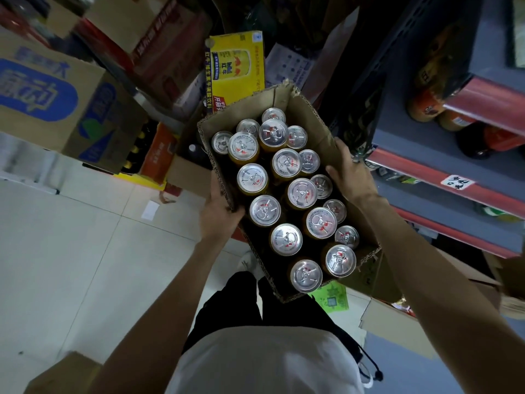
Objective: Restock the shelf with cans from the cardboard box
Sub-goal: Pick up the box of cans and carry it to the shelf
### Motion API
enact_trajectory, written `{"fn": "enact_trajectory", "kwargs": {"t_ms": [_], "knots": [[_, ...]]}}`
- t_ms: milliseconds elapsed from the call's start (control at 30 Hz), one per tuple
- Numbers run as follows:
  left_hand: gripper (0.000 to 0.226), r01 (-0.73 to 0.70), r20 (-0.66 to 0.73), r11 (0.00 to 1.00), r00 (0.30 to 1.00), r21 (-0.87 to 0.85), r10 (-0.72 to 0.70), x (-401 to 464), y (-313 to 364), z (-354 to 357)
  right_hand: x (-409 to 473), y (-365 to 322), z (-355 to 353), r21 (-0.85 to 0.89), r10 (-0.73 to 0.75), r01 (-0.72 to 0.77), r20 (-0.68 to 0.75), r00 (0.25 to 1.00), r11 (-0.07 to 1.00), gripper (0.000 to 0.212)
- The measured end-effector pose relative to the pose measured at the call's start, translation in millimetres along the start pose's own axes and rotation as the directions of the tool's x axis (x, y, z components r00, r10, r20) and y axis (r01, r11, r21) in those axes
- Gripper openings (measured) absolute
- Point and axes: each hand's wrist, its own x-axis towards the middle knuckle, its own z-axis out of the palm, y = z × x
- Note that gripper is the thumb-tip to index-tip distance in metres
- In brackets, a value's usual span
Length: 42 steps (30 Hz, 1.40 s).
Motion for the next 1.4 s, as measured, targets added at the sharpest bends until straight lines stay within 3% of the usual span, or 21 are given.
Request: {"fn": "enact_trajectory", "kwargs": {"t_ms": [133,267,367,567,933,1067,1400], "knots": [[0.089,0.104,-0.026,0.993,0.994,-0.046,-0.105,-16,5,15,2,1,4,-0.067,-0.025,0.025,-0.004,1.000,0.997,0.068],[0.071,0.169,-0.023,0.985,0.986,0.032,-0.168,-17,10,15,2,5,2,-0.091,-0.052,0.053,0.010,0.999,0.994,0.042],[0.054,0.180,0.001,0.982,0.984,0.055,-0.180,-20,7,9,-1,2,1,-0.102,-0.096,0.096,0.004,0.995,0.990,0.033],[0.044,0.159,-0.006,0.985,0.987,0.060,-0.159,-21,4,0,-11,1,-5,-0.051,-0.151,0.147,-0.080,0.985,0.988,0.028],[0.062,0.081,-0.030,0.995,0.996,0.060,-0.079,-36,-9,-36,-38,-11,2,0.052,-0.127,0.127,0.000,0.992,0.991,0.029],[0.065,0.139,-0.013,0.989,0.990,0.057,-0.139,-42,-24,-54,-47,-29,0,0.065,-0.174,0.173,0.012,0.985,0.983,0.030],[0.071,0.189,-0.137,0.982,0.972,-0.017,-0.189,-83,-90,-137,-57,-137,19,-0.015,-0.351,0.353,0.056,0.935,0.936,0.035]]}}
